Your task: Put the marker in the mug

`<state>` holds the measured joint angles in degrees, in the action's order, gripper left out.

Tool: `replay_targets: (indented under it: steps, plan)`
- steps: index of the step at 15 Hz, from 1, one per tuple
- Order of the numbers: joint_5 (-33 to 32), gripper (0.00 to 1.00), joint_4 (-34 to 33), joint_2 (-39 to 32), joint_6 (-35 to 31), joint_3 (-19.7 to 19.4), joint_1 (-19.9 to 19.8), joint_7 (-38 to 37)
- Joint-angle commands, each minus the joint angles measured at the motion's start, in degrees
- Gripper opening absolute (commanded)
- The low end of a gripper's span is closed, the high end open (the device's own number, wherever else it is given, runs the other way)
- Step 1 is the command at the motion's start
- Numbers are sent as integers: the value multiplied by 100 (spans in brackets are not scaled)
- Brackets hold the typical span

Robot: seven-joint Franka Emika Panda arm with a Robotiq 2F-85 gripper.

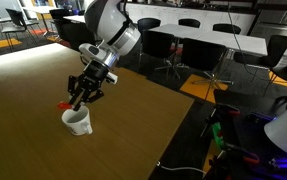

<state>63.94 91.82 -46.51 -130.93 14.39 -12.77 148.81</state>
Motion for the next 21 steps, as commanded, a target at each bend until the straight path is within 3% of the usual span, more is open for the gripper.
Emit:
replay_targets:
  steps: [1, 3, 5, 6, 7, 14, 21]
  plan:
    - [-80, 6, -342, -265, 133, -2, -16, 5]
    - [-74, 6, -447, -377, 139, -8, -13, -5]
    - [62, 6, -560, -428, 241, -278, 195, -23]
    - [42, 48, -558, -426, 190, -331, 243, -61]
    - [35, 49, -557, -425, 139, -364, 281, -83]
    - [121, 99, -149, -28, -10, -417, 360, 106]
    - [-471, 100, 358, 683, -376, 674, -346, 32]
